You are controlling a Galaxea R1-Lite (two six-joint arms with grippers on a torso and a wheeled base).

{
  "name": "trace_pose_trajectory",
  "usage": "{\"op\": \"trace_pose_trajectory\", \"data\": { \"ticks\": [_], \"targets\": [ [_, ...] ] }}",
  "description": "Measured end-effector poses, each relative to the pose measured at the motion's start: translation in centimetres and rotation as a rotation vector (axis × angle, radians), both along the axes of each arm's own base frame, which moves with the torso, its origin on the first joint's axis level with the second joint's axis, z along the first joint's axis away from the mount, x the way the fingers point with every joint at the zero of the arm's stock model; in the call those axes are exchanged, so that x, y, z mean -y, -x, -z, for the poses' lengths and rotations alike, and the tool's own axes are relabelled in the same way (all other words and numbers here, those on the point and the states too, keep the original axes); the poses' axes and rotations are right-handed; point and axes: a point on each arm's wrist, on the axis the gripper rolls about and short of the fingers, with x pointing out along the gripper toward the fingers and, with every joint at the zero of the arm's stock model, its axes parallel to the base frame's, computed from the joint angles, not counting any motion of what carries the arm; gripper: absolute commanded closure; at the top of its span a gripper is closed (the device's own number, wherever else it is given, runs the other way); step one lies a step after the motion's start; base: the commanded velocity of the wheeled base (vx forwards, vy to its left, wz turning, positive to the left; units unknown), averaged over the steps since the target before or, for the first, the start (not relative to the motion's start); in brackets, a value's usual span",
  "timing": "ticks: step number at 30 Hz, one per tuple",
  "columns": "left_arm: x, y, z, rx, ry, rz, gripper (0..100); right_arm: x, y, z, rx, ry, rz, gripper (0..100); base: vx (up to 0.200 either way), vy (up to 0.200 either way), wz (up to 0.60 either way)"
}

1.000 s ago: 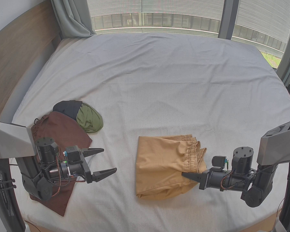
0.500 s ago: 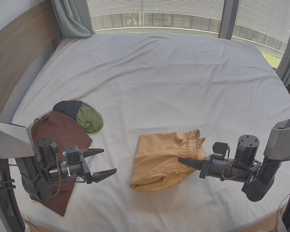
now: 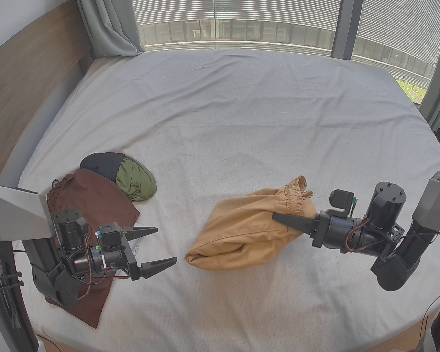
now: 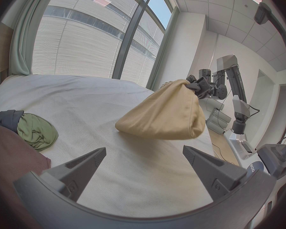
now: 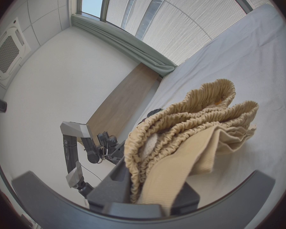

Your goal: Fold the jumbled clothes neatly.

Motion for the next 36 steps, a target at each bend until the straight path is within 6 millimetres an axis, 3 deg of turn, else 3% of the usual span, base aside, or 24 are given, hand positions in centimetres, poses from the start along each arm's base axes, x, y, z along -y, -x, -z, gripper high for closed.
{"op": "trace_pose_trajectory", "data": {
  "ticks": [14,36],
  "targets": [
    [0.0,0.1,0.0,-0.007,0.000,0.000,0,-0.1,-3.2,-2.5,0.069,-0.089,-0.025,100,0.000,0.000,0.00],
    [-0.1,0.3,0.1,-0.014,0.000,0.001,0,-2.1,-12.2,-5.0,0.037,-0.166,0.000,100,0.000,0.000,0.00]
  ]
}}
